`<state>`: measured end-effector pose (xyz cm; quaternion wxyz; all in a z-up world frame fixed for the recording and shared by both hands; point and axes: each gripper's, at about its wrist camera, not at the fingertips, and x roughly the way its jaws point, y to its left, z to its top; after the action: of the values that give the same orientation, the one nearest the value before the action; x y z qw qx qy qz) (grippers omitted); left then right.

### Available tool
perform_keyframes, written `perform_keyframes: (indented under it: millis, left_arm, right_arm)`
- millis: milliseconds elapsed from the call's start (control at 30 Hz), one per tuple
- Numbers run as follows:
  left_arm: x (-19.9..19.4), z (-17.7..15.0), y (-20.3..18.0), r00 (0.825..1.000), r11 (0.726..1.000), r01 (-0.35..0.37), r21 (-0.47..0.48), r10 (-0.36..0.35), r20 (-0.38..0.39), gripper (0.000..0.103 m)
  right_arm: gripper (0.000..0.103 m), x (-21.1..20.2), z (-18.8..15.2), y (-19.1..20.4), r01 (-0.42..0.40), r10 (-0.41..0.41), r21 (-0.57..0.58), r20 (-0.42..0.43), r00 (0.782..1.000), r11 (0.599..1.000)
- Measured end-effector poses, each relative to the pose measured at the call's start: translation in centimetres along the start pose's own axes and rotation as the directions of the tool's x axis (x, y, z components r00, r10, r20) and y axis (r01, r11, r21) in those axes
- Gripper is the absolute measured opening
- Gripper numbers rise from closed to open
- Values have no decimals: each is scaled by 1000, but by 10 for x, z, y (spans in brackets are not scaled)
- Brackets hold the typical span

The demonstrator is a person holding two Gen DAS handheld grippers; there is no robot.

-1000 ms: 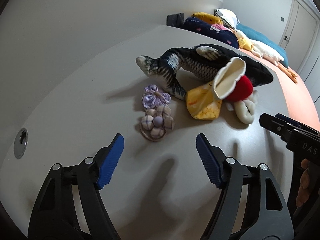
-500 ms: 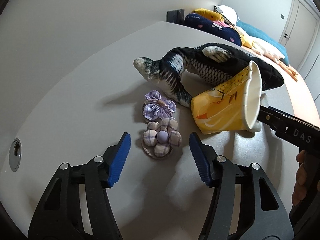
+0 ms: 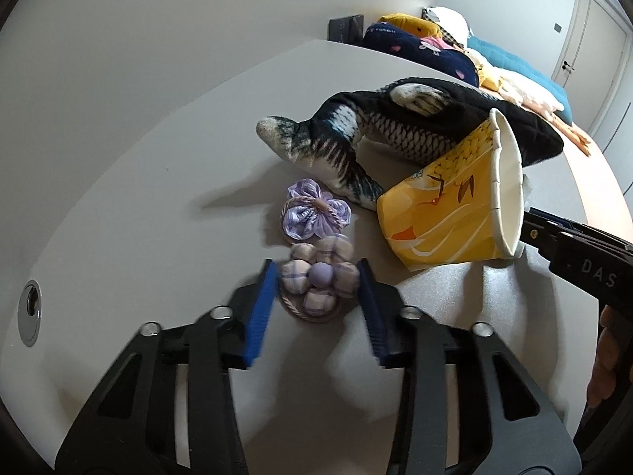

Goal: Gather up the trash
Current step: 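Grasp the white foam pieces with the right tool while the left tool grasps the purple flower trinket, then carry the foam pieces and flower trinket over the black bin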

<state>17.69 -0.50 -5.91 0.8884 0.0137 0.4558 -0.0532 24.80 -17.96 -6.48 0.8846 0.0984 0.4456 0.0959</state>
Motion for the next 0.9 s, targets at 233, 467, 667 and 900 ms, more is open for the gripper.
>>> perform_keyframes:
  millis: [233, 467, 667, 900]
  left_arm:
    - [-4, -1, -5, 1000, 1000, -13, 26, 13, 25, 22]
    - [-12, -8, -8, 1000, 1000, -14, 3, 14, 21, 21]
    - [-29, -17, -20, 999, 1000, -1, 7, 1, 42, 21]
    - [-48, -26, -42, 997, 999, 27, 30, -29, 65, 21]
  right_arm:
    - [21, -16, -11, -10, -32, 32, 15, 16, 999, 999]
    - [21, -38, -24, -24, -12, 11, 27, 39, 999, 1000]
    - [21, -64, -36, -39, -12, 9, 50, 68, 998, 999]
    - [21, -94, -50, -54, -12, 4, 77, 103, 995, 997]
